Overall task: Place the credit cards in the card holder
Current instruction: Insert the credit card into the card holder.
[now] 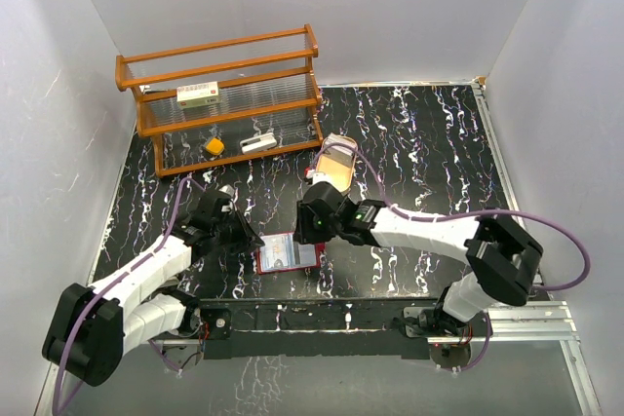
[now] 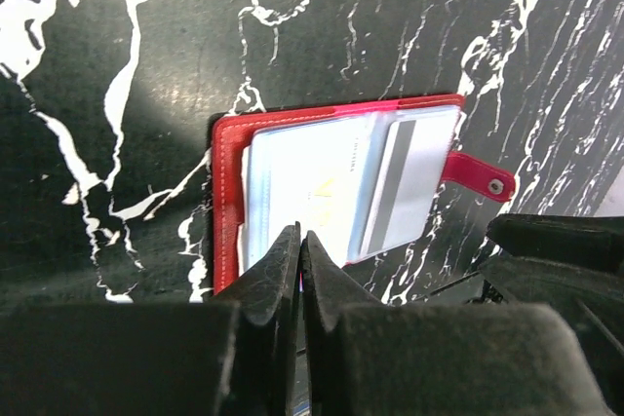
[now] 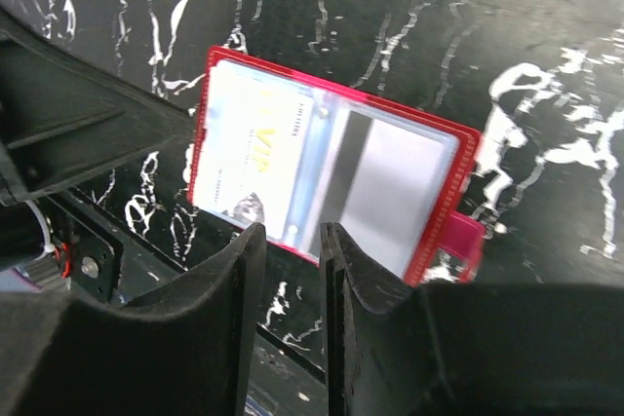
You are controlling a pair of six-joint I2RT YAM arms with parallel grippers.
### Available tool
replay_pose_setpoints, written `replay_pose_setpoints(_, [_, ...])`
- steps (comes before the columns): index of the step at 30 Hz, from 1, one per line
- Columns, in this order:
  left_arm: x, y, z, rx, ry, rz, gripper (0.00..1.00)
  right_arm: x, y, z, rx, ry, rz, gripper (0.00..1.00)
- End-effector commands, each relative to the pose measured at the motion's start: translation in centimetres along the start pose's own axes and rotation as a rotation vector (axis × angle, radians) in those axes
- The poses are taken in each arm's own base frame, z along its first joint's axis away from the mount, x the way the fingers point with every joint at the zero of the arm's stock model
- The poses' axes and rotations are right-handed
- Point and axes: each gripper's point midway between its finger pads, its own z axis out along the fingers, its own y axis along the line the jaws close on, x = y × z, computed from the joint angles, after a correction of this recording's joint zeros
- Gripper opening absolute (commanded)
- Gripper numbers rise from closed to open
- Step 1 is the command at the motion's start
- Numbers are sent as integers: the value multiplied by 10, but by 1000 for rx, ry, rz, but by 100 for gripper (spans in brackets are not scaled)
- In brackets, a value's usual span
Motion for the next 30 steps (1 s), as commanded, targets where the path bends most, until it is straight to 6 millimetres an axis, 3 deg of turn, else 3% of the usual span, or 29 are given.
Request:
replay_pose_setpoints(1, [10,19,-2,-57,33,8,0,-16,42,9,-105,-32,-3,26])
replay_pose_setpoints(4, [12,19,1,-58,46,2,2,-11,46,20,-113,-11,-6,25])
replay_pose_setpoints(7, [14,20,3,-45,51,-8,17,-8,47,30,-112,4,-19,20])
replay_pose_setpoints(13, [20,22,9,-19,64,-51,38,-2,44,48,-83,49,-44,21])
replay_pose_setpoints(16, [18,15,11,28,53,-56,40,-3,46,49,-86,44,-46,21])
replay_pose_setpoints(17, [19,13,11,36,55,-58,41,3,39,57,-57,64,-49,20])
replay_pose_setpoints(25, [14,12,7,25,31,-54,45,14,17,69,28,89,-61,15])
replay_pose_setpoints(30, [11,8,3,30,25,-49,47,15,10,67,57,85,-62,15])
